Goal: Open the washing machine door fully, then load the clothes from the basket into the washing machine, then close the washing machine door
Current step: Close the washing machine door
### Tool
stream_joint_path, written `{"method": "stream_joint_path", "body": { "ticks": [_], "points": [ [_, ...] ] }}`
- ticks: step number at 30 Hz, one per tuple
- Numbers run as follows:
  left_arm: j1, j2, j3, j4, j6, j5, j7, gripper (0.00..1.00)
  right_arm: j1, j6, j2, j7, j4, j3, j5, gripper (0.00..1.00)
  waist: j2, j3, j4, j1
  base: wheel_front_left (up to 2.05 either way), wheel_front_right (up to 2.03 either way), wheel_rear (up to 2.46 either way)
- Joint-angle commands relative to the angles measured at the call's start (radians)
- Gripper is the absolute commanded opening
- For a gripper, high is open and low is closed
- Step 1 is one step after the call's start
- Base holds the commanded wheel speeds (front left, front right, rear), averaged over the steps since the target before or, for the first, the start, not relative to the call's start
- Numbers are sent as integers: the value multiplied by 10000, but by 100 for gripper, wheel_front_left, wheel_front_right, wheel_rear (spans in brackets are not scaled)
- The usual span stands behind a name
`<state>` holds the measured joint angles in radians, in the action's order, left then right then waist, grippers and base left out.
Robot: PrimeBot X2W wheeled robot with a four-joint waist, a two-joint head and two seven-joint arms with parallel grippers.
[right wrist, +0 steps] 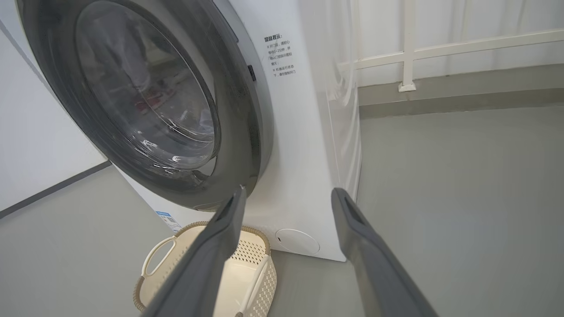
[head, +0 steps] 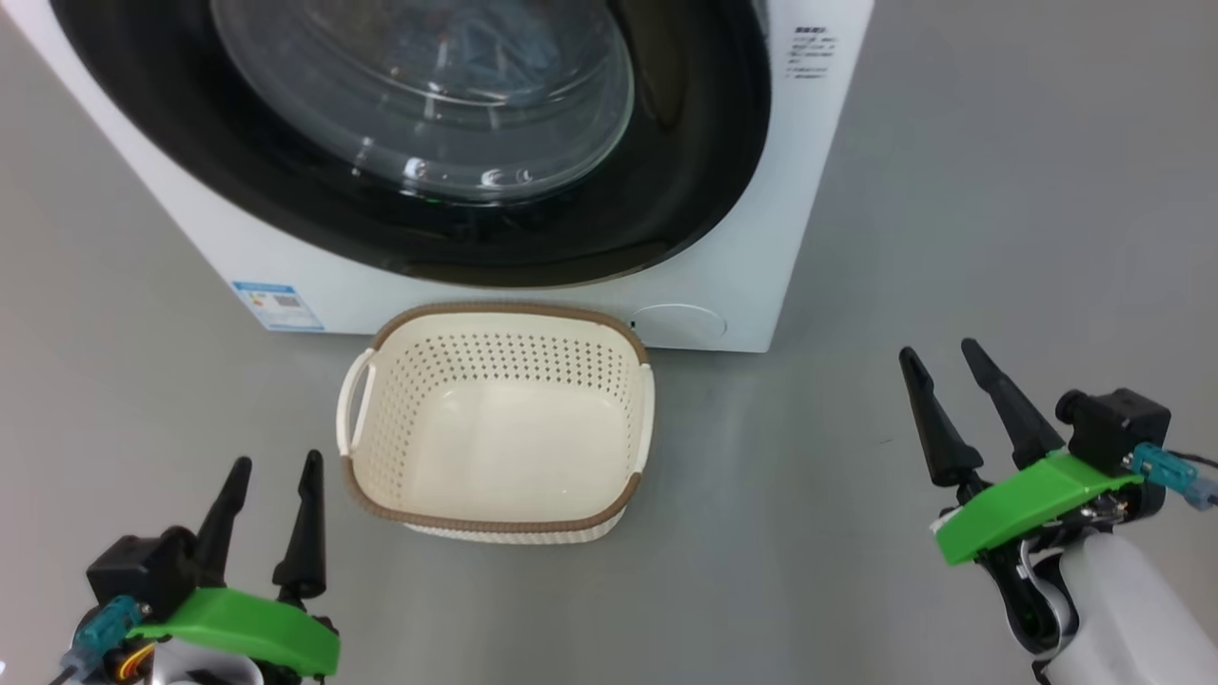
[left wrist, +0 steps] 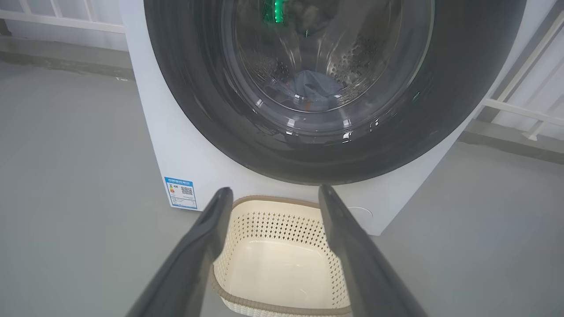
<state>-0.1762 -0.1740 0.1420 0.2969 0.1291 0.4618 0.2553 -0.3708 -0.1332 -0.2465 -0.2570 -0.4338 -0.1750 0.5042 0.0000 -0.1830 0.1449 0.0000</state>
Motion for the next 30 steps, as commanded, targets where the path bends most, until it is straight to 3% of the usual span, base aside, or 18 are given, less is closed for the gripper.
{"method": "stream_joint_path", "body": {
  "ticks": [1,30],
  "points": [
    [33,-342,-393,-182,15,-45,65,100,224,25,-33,-48,284,-130,50,100,0,230,-256,0,0,0,0],
    [864,-694,-717,-235,15,-253,65,100,2892,25,-162,-48,1089,1011,-54,100,0,1064,-1396,0,0,0,0]
  ]
}}
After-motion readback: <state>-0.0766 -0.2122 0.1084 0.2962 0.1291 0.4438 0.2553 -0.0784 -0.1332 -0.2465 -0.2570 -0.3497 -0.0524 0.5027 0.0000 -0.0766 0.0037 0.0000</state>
